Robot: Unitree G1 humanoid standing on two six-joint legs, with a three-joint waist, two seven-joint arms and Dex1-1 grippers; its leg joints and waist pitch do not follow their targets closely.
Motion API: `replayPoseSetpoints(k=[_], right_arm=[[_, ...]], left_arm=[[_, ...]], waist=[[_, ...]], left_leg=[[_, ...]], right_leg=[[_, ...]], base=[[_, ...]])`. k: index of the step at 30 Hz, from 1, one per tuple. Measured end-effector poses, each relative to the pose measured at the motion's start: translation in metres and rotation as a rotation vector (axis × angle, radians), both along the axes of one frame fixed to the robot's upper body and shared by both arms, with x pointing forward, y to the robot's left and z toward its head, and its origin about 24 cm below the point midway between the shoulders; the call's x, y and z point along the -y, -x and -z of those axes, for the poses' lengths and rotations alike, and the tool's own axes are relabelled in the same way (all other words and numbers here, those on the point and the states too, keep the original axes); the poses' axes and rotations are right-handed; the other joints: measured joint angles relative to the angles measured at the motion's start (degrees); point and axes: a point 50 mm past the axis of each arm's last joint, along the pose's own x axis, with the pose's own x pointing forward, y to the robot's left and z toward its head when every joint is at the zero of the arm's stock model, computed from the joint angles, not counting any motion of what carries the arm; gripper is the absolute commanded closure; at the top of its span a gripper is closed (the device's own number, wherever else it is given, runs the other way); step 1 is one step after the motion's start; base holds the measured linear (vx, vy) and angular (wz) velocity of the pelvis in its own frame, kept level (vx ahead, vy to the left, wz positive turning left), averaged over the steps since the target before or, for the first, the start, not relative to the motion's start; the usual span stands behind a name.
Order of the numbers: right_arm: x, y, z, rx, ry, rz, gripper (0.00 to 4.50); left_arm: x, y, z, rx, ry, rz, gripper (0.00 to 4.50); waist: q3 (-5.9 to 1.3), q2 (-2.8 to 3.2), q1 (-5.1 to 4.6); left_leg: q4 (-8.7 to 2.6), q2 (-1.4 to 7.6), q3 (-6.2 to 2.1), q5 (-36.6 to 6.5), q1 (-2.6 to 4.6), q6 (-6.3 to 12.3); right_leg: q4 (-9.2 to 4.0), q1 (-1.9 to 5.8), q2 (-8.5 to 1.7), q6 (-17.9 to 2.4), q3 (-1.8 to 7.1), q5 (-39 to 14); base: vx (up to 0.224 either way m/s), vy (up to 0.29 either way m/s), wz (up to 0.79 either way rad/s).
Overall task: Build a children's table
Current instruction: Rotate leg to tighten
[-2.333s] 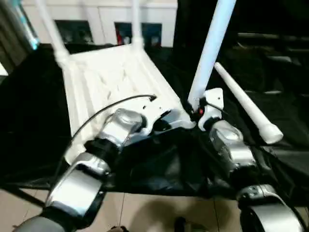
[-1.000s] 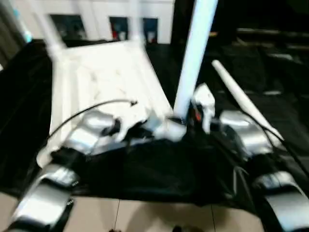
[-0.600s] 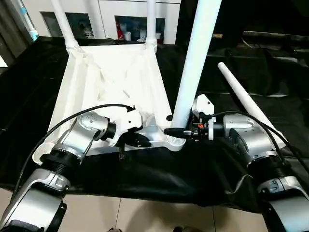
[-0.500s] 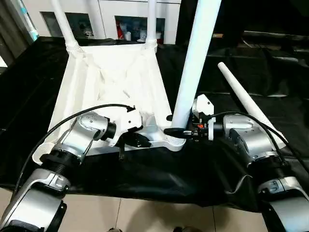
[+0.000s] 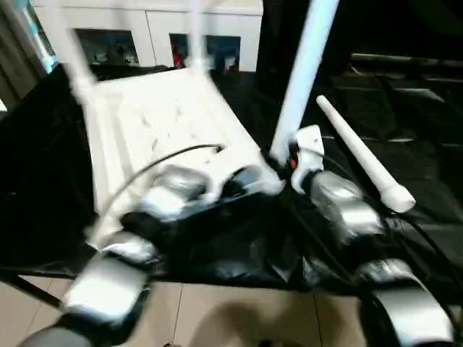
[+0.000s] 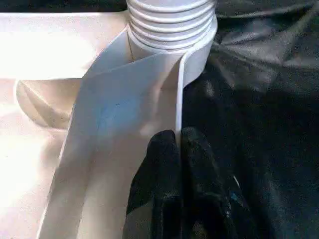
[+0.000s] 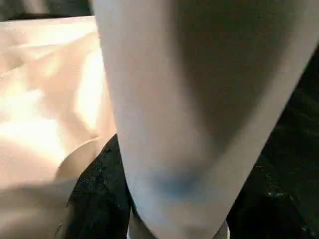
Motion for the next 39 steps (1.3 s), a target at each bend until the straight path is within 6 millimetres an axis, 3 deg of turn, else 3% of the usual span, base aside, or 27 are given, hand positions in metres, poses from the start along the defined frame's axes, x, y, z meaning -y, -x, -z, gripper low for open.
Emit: replayPoseSetpoints(k=[4,13,20,22,26,30,32,39], right_arm=[[-0.003,-0.002,-0.001,-0.002,0.020,0.022,2.58],[-0.007,-0.003,0.004,-0.033,0.022,0.041,2.59],[-0.009,-0.004,0.003,-0.039,0.040,0.034,2.59],[-0.009,-0.004,0.003,-0.042,0.040,0.033,2.03],[-0.009,-0.003,0.008,-0.066,0.046,0.031,1.60],[-0.009,-0.002,0.012,-0.084,0.046,0.023,1.38],[-0.009,-0.002,0.011,-0.082,0.038,0.016,1.06],[-0.003,0.004,0.006,-0.023,-0.027,-0.142,0.56]], left_arm=[[0.002,-0.001,0.000,0.005,-0.013,-0.007,4.50],[0.001,-0.002,0.003,-0.015,-0.027,-0.014,4.50],[0.000,-0.002,0.004,-0.017,-0.030,-0.018,4.50],[0.000,-0.002,0.004,-0.015,-0.031,-0.018,4.50],[-0.001,-0.003,0.003,-0.007,-0.028,-0.015,4.50],[-0.002,-0.003,0.002,-0.005,-0.024,-0.009,4.50],[-0.003,-0.003,0.001,-0.001,-0.022,-0.002,4.50],[-0.015,-0.001,-0.004,0.027,-0.008,0.078,4.50]], waist=[[-0.02,-0.01,-0.19],[-0.50,-0.71,-0.47],[-0.57,-0.73,-0.53],[-0.58,-0.74,-0.56],[-0.59,-0.75,-0.58],[-0.60,-0.77,-0.59],[-0.54,-0.67,-0.61],[-0.35,-0.54,-0.48]], left_leg=[[-0.11,-0.11,-0.03,-0.02,-0.38,0.05],[-0.11,-0.33,0.04,-0.02,-0.36,0.05],[-0.12,-0.31,0.04,-0.02,-0.35,0.06],[-0.12,-0.32,0.04,-0.02,-0.35,0.05],[-0.12,-0.32,0.04,-0.02,-0.39,0.05],[-0.12,-0.32,0.05,-0.02,-0.41,0.05],[-0.12,-0.33,0.07,-0.02,-0.42,0.05],[-0.26,-0.27,0.21,0.06,-0.86,0.18]], right_leg=[[-0.84,-0.01,-0.03,0.00,0.02,0.00],[-0.76,-0.05,-0.12,-0.04,0.28,0.02],[-0.66,-0.09,-0.12,-0.04,0.27,0.02],[-0.66,-0.10,-0.12,-0.04,0.27,0.02],[-0.66,-0.12,-0.12,-0.04,0.28,0.02],[-0.66,-0.13,-0.12,-0.04,0.28,0.03],[-0.66,-0.11,-0.12,-0.04,0.30,0.03],[-0.51,-0.36,-0.12,-1.19,0.25,0.95]], base=[[0.000,0.000,0.00],[0.000,0.000,0.00],[0.000,0.000,0.00],[0.000,0.000,0.00],[0.000,0.000,0.00],[0.000,0.000,0.00],[0.000,0.000,0.00],[0.000,0.000,0.00]])
